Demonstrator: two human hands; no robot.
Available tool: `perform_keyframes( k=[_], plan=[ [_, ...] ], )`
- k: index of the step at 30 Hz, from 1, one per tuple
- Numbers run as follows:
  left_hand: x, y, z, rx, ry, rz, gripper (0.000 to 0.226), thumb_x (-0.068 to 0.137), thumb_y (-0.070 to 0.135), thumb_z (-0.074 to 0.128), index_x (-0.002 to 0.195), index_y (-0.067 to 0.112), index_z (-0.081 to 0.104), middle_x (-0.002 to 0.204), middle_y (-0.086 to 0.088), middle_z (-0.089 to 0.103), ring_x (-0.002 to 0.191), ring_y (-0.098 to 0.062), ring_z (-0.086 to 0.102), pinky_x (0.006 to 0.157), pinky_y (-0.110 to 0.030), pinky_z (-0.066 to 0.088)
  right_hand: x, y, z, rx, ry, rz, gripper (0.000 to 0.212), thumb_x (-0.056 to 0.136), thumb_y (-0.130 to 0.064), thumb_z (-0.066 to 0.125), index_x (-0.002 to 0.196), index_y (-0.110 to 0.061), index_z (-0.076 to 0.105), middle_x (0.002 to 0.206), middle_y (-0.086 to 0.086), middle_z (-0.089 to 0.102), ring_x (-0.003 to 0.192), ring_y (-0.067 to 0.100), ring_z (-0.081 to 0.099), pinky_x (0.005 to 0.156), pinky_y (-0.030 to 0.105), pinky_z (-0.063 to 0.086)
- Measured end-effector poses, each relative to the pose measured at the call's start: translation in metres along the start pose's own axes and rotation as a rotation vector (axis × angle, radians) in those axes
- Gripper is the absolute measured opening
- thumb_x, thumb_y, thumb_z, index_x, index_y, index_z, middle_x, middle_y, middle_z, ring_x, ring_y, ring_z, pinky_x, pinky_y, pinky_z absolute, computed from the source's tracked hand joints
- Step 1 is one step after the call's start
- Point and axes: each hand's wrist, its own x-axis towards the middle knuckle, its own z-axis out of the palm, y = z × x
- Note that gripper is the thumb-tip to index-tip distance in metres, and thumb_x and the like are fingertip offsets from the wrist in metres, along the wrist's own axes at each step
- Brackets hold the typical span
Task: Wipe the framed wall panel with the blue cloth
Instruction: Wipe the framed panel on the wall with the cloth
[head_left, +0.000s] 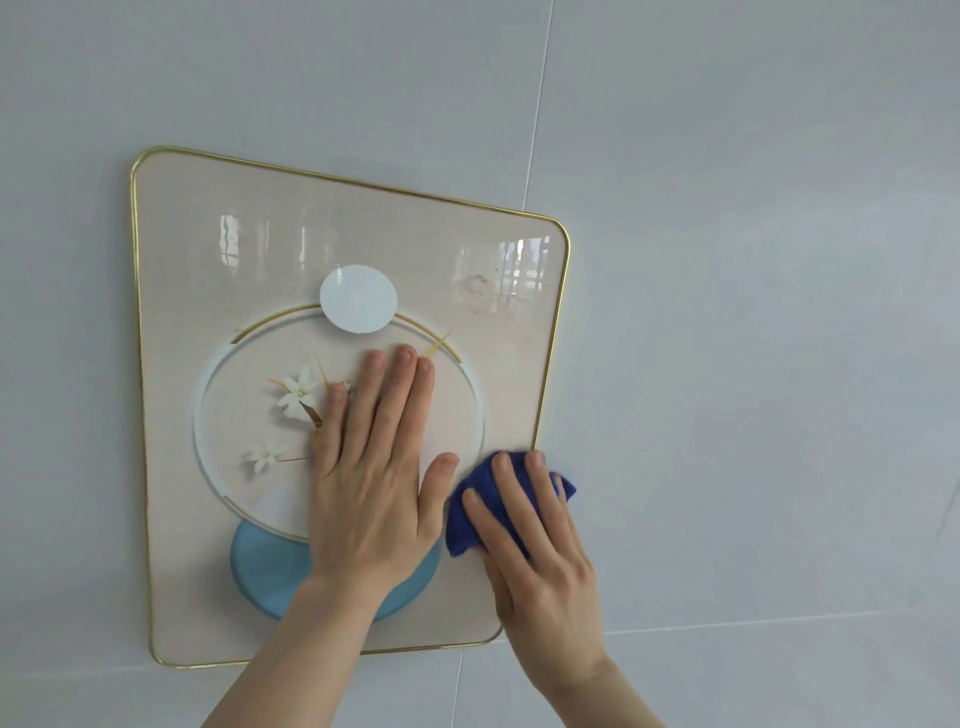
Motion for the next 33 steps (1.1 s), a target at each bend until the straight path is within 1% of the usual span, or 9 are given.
perform_keyframes(
  k=[5,12,16,17,19,21,24,29,33],
  plan=[
    [0.000,-0.002,-0.003,0.012,-0.026,0.007,0.068,0.107,0.046,0.017,0.167,0.014,0.013,0.177,-0.002,0.011,0.164,-0.023,0.007,0.133,-0.045,0.001,-0.036,-0.002,-0.011,-0.080,-0.113,-0.027,0.062,0.079,0.020,0.072,0.129,-0.016,0.074,0.154,0.007,0.057,0.149,0.038,0.045,0.099,0.048,0.061],
    [-0.002,-0.002,-0.003,0.025,-0.043,0.013,0.068,0.108,0.046,0.015,0.167,0.015,0.008,0.177,0.000,0.003,0.164,-0.023,0.004,0.133,-0.048,0.004,-0.046,-0.012,-0.048,0.006,-0.366,0.098,0.062,0.061,0.010,0.090,0.110,-0.027,0.080,0.139,-0.006,0.071,0.124,0.020,0.071,0.066,0.025,0.064],
    [-0.002,-0.001,-0.003,0.041,-0.058,0.006,0.068,0.108,0.046,0.015,0.167,0.014,0.006,0.176,-0.001,0.001,0.164,-0.023,0.002,0.133,-0.048,0.002,-0.028,-0.017,-0.077,0.292,-0.128,0.667,0.045,0.089,0.007,0.073,0.113,-0.031,0.081,0.129,-0.009,0.075,0.111,0.003,0.071,0.086,0.005,0.051],
    [-0.002,-0.001,-0.003,0.042,-0.060,0.005,0.068,0.108,0.046,0.014,0.167,0.014,0.005,0.176,-0.001,0.001,0.164,-0.023,0.001,0.133,-0.048,0.001,-0.016,-0.016,-0.084,0.402,-0.071,0.843,0.044,0.093,0.004,0.070,0.108,-0.036,0.081,0.119,-0.011,0.078,0.103,0.000,0.073,0.083,0.003,0.050],
    [-0.001,-0.001,-0.003,0.047,-0.064,0.004,0.068,0.108,0.046,0.015,0.167,0.013,0.006,0.176,-0.001,0.000,0.164,-0.024,0.002,0.133,-0.048,0.002,0.012,-0.011,-0.099,0.604,0.013,1.107,0.037,0.098,-0.008,0.066,0.097,-0.040,0.082,0.092,-0.010,0.082,0.084,0.005,0.076,0.072,0.014,0.055],
    [-0.001,0.000,-0.004,0.045,-0.063,0.001,0.068,0.107,0.045,0.017,0.167,0.013,0.007,0.177,-0.002,0.001,0.164,-0.025,0.003,0.133,-0.050,0.004,0.045,-0.008,-0.112,0.714,0.061,1.187,0.026,0.101,-0.017,0.064,0.095,-0.035,0.082,0.083,-0.010,0.082,0.083,0.007,0.077,0.072,0.022,0.054],
    [-0.001,0.000,-0.004,0.048,-0.057,0.001,0.067,0.108,0.043,0.018,0.167,0.012,0.009,0.177,-0.003,0.003,0.164,-0.025,0.004,0.133,-0.050,0.005,0.095,-0.010,-0.123,0.820,0.130,1.087,0.024,0.101,-0.020,0.062,0.090,-0.031,0.079,0.077,-0.012,0.078,0.076,0.001,0.074,0.070,0.021,0.052],
    [-0.001,0.000,-0.006,0.052,-0.077,-0.005,0.067,0.108,0.044,0.016,0.166,0.012,0.015,0.176,-0.003,0.009,0.164,-0.025,0.008,0.133,-0.049,0.004,0.172,-0.025,-0.117,0.773,0.306,0.681,0.033,0.100,-0.008,0.062,0.124,-0.025,0.076,0.118,-0.008,0.078,0.106,-0.003,0.071,0.083,0.011,0.055],
    [-0.001,0.000,-0.005,0.038,-0.058,-0.008,0.067,0.108,0.045,0.017,0.166,0.013,0.014,0.176,0.000,0.006,0.164,-0.022,0.004,0.133,-0.047,0.003,0.205,-0.030,-0.087,0.534,0.317,0.324,0.034,0.101,-0.001,0.063,0.133,-0.010,0.071,0.148,0.009,0.062,0.137,0.017,0.058,0.107,0.034,0.054]
  ],
)
